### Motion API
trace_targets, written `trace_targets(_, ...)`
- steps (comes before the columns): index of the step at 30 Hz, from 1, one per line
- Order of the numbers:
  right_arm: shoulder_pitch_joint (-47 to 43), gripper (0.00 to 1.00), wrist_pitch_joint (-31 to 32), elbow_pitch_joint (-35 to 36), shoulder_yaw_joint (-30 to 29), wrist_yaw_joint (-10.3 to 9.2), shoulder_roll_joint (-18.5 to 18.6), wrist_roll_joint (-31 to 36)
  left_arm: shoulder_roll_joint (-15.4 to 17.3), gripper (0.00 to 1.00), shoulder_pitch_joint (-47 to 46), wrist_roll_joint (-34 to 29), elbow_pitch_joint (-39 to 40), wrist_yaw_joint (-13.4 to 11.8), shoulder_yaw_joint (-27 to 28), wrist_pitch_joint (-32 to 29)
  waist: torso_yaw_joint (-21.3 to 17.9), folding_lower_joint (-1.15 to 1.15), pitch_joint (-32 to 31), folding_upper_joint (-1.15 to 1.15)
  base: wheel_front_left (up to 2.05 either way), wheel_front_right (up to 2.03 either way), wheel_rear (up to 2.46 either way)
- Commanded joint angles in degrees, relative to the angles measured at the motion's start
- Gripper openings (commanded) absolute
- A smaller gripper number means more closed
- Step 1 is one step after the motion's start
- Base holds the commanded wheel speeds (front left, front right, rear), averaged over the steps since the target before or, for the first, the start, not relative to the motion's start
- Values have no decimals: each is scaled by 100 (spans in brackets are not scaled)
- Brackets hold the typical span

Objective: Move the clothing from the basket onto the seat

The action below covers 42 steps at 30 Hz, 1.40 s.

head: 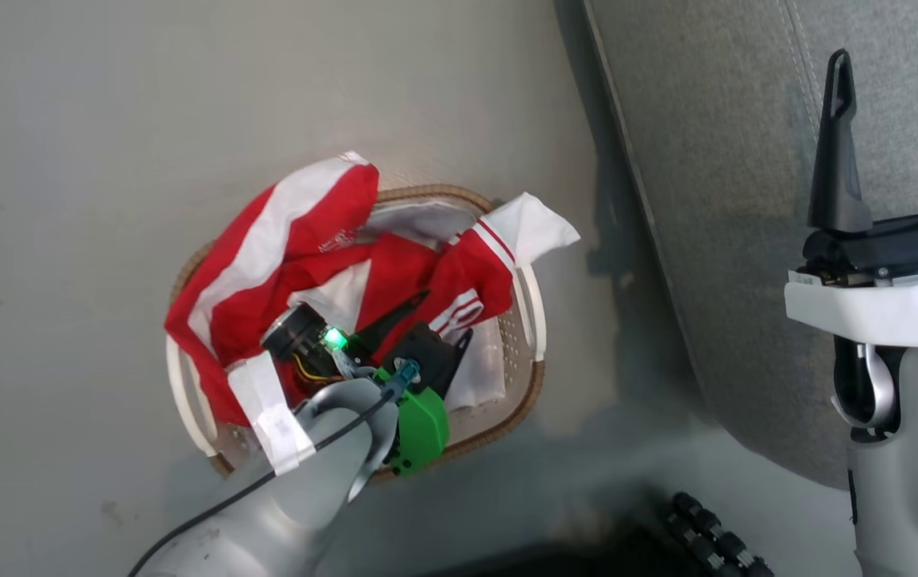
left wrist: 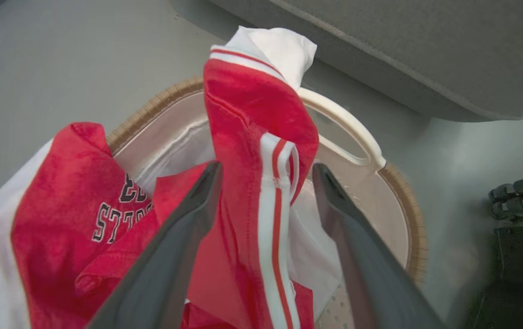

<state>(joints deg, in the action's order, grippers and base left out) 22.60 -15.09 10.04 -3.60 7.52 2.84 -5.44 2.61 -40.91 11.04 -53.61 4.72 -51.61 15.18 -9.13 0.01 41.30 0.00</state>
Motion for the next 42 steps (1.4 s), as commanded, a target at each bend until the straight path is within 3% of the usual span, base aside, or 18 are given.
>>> trace_targets(1,112,100,-12,35,-9,-6,10,-72,48,100,-190,48,-125,-79,21,-3,-412,-1,541,0,0,0,0)
trace_targets(10,156,100,-12,29,-79,-6,10,-201,44,100,-595,193,-582,-300,122,-4,-459,-1,778,0,0,0,0)
trace_targets(11,152,100,-12,15,-76,-6,11,-210,45,52,-620,188,-562,-307,131,-4,-444,-1,781,0,0,0,0)
trace_targets(13,144,100,-12,-14,-50,-6,10,-208,43,8,-661,153,-469,-307,129,-4,-392,-1,768,0,0,0,0)
trace_targets(14,143,100,-12,-23,-39,-6,11,-203,42,0,-654,152,-418,-299,140,-4,-370,-1,753,0,0,0,0)
trace_targets(22,114,100,-12,-166,-30,-6,12,-66,63,0,-224,157,330,-200,352,-4,-102,-1,386,0,0,0,0)
trace_targets(28,-25,100,-12,-376,-17,-6,13,38,268,0,316,82,1136,-62,596,-3,117,-1,-201,0,0,0,0)
trace_targets(37,-502,100,-12,-827,108,-6,15,268,710,0,1054,-24,2367,24,1223,-2,435,-1,-1602,0,0,0,0)
trace_targets(42,-897,100,-12,-1102,195,-6,14,311,933,0,1194,-186,2817,132,1299,-2,571,-1,-2377,0,0,0,0)
